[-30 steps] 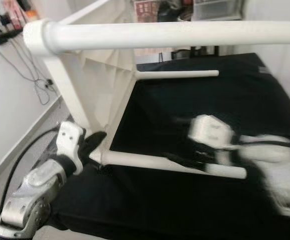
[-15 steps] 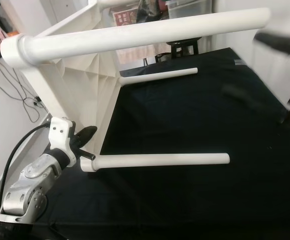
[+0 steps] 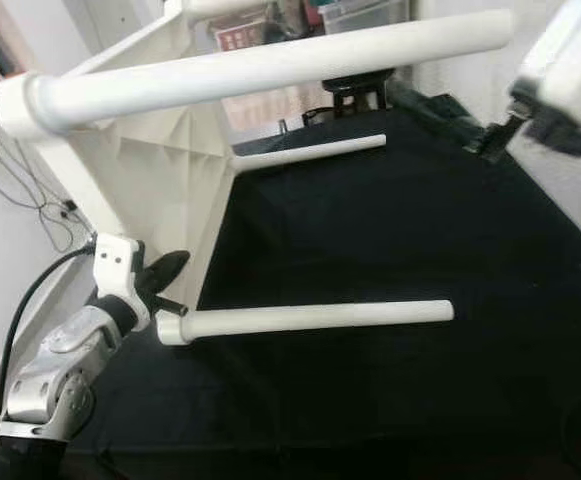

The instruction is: Building children table

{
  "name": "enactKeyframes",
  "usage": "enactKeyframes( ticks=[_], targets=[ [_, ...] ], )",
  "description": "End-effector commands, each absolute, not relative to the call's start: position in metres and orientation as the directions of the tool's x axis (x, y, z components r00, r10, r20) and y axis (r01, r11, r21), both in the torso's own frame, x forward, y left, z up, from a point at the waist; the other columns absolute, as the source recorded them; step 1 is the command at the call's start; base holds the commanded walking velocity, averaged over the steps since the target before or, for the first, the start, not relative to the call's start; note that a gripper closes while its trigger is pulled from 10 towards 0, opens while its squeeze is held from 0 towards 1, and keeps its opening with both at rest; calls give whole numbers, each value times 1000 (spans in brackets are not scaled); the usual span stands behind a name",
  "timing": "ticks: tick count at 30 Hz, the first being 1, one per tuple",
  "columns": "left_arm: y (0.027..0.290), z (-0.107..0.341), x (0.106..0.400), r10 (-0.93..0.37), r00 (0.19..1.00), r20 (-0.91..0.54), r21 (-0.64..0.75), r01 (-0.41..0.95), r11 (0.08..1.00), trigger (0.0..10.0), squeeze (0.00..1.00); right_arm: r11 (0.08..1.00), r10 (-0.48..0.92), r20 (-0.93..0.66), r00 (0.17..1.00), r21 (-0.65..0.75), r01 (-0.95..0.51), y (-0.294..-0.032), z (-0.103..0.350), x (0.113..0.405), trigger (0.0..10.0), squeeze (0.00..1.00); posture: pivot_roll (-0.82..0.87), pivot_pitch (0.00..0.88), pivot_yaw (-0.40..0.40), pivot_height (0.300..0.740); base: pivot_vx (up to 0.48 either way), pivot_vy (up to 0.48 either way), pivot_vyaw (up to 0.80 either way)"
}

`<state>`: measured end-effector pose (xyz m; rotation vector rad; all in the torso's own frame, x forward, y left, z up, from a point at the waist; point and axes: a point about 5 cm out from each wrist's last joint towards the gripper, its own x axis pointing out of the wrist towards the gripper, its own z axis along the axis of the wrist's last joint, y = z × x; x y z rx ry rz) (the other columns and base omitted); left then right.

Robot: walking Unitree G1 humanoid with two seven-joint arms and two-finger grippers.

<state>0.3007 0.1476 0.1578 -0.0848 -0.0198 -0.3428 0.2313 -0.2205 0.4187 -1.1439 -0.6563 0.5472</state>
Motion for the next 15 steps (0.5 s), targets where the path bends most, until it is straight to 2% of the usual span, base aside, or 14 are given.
enactKeyframes(
  ticks=[1,7,9,15],
  targets=[
    [166,145,302,-249,968,-13,-126,246,961,10000,0,214,700,134,701,-976,-28,-212,422,240,10000,0,-244,0,201,740,0,0,0],
    [170,140,302,-219,975,-24,-156,213,965,10000,0,128,692,82,717,-992,-9,-207,426,247,10000,0,-258,0,194,740,0,0,0],
    [171,135,302,-201,979,-38,-162,193,968,10000,0,43,679,11,734,-999,-24,-198,423,258,10000,0,-275,0,179,740,0,0,0],
    [169,134,304,-200,979,-38,-157,192,969,10000,0,-21,669,-55,741,-998,-54,-181,416,273,10000,0,-293,0,170,740,0,0,0]
  ],
)
